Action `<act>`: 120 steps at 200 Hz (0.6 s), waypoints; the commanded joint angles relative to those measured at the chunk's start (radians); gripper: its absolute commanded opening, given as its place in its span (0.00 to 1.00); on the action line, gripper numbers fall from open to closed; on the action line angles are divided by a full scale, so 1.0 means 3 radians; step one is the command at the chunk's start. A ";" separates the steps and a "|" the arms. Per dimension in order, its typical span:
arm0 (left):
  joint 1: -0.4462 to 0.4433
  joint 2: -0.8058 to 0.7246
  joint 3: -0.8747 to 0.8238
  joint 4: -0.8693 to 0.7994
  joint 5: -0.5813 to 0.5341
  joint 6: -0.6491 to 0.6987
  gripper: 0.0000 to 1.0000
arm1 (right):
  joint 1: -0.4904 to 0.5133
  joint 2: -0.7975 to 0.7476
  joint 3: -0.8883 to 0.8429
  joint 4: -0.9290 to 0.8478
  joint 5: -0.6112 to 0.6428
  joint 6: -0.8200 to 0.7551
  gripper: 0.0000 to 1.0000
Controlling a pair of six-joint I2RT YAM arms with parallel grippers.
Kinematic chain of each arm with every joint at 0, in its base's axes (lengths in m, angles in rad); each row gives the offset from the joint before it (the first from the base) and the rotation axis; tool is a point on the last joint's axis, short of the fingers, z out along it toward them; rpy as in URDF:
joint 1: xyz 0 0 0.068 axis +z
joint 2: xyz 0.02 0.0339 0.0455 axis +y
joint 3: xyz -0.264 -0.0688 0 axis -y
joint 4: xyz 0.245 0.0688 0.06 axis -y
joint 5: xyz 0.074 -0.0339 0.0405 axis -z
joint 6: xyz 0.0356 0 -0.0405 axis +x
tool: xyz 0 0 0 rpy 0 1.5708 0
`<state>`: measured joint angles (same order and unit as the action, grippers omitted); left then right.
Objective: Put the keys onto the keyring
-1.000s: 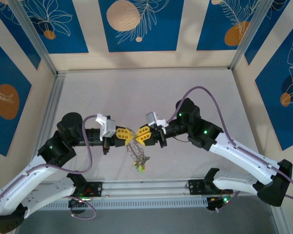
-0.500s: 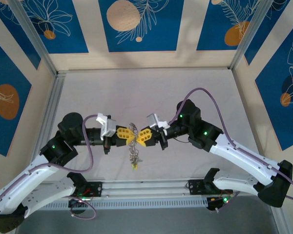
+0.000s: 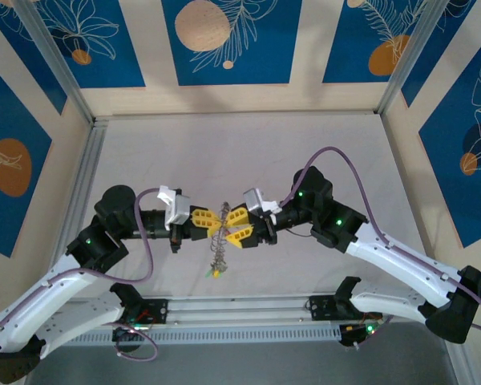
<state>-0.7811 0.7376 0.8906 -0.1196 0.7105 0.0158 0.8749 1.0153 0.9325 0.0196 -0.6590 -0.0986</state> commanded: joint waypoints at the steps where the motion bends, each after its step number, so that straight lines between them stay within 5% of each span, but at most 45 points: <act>1: 0.0013 -0.0074 0.0033 0.0199 0.0132 -0.0047 0.00 | 0.0006 -0.0070 -0.0108 0.0067 0.0138 0.0090 0.35; 120: 0.0020 -0.0060 0.0002 0.0294 0.0122 -0.0083 0.00 | 0.0108 -0.0072 -0.0259 0.0360 0.0352 0.0083 0.32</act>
<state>-0.7811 0.7338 0.8902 -0.1112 0.7254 0.0048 0.8967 0.9977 0.8665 0.0914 -0.5522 -0.0765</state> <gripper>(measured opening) 0.040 0.351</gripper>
